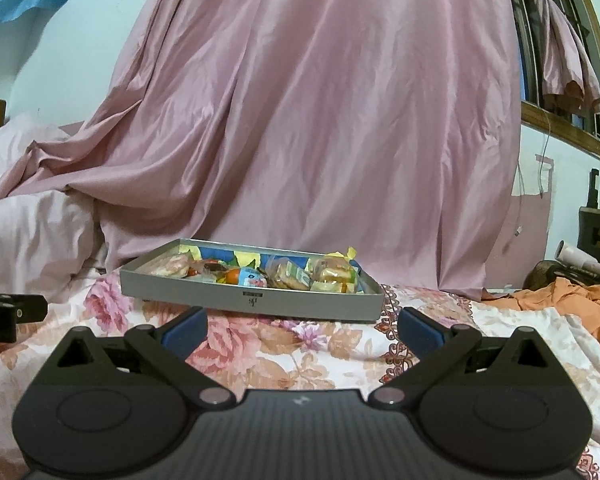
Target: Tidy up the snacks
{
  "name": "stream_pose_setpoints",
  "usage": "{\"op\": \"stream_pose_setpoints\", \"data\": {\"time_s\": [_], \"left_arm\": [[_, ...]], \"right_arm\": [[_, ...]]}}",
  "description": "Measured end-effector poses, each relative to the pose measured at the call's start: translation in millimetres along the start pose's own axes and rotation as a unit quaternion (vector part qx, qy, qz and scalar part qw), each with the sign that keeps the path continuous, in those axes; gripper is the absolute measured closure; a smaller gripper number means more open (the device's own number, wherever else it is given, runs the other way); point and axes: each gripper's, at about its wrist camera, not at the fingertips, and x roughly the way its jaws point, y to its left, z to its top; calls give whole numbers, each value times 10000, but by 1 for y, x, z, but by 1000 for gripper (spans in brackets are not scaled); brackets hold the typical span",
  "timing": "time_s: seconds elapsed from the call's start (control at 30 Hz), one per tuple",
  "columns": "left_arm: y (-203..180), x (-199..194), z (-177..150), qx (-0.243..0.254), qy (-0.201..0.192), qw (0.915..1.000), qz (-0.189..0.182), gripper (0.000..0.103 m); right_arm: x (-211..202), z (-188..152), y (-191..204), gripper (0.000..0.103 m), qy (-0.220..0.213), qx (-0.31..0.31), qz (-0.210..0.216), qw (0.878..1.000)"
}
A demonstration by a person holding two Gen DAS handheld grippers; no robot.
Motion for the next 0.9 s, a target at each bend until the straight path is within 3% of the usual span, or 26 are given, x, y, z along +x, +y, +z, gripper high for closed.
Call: {"op": "stream_pose_setpoints", "data": {"time_s": [0.33,0.9], "left_arm": [[13,7,-9,-196,206,9996,74,1],[6,5,-18,1,348,9994,19,1]], "right_arm": [[-3,-11,20,0,160,-145,-39,9998],[-5,-22,25,0,474,18,24,9989]]}}
